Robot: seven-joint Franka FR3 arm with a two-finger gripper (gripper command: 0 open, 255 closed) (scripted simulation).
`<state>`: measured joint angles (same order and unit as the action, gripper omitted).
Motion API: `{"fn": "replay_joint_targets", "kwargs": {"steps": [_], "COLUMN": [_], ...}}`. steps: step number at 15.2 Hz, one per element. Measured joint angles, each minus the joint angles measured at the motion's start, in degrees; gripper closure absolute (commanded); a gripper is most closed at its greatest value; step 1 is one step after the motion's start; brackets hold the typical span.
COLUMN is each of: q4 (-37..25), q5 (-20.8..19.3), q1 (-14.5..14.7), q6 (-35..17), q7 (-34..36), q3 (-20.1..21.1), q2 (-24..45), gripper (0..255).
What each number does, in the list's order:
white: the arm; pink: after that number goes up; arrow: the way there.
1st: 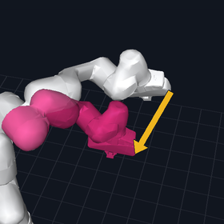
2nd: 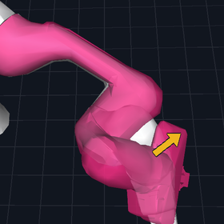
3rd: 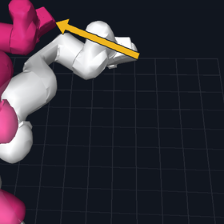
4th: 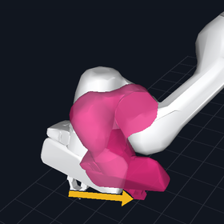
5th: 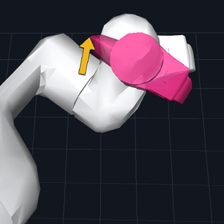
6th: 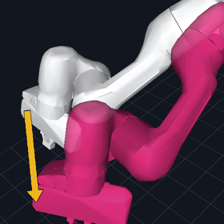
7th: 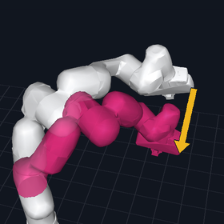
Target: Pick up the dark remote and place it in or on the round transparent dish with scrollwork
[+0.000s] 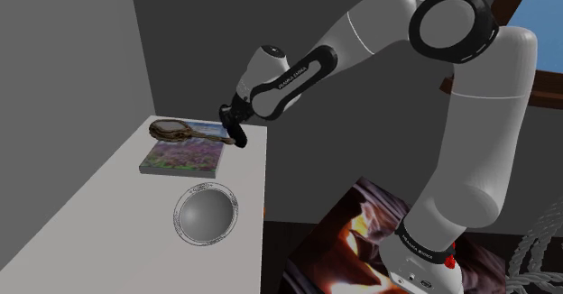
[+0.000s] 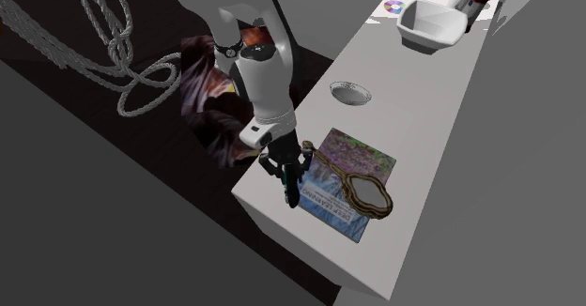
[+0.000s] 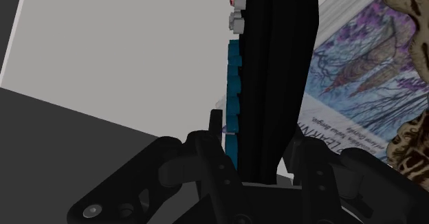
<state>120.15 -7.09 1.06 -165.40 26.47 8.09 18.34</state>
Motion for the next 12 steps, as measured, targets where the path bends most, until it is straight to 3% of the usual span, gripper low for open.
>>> {"fn": "replay_joint_targets", "kwargs": {"steps": [12], "q4": [-1.9], "q5": [2.67], "q1": [-1.34], "q6": [7.62], "q7": [-2.09], "q3": [1.7], "q2": [-5.78], "gripper": [255]}}
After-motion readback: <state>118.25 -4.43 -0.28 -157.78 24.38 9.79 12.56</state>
